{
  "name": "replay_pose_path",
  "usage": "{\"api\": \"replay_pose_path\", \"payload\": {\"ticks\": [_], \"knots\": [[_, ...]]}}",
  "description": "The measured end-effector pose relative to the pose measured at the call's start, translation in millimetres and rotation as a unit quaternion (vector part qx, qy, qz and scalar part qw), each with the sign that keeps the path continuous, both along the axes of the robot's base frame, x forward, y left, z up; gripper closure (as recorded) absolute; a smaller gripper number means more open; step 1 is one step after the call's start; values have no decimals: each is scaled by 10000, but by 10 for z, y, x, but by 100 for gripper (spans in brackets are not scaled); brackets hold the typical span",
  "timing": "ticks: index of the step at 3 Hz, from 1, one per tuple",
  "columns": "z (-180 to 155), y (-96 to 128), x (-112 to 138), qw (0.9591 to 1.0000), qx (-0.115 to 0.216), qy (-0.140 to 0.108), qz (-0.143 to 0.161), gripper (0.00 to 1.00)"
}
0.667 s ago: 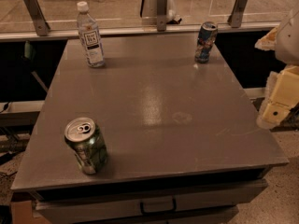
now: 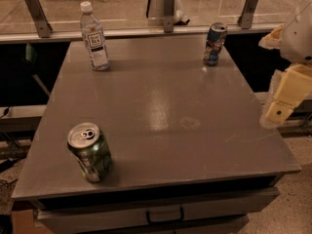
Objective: Knock blue plastic bottle over
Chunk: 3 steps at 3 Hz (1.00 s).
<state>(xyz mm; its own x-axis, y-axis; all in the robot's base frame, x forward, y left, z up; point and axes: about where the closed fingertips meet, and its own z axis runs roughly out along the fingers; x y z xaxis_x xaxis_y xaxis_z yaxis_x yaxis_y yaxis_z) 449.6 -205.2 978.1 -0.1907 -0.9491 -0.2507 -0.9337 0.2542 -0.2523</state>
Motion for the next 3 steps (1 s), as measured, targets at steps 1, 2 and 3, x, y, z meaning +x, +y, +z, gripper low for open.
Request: {"api": "replay_pose_path", "payload": {"ticks": [1,2,3], "knots": [[60,769,592,9952,695,-264,643,0],[100,1510,1072,9860,1221,-474,1036,0],[100,1510,1072,9860,1221,-474,1036,0]]}}
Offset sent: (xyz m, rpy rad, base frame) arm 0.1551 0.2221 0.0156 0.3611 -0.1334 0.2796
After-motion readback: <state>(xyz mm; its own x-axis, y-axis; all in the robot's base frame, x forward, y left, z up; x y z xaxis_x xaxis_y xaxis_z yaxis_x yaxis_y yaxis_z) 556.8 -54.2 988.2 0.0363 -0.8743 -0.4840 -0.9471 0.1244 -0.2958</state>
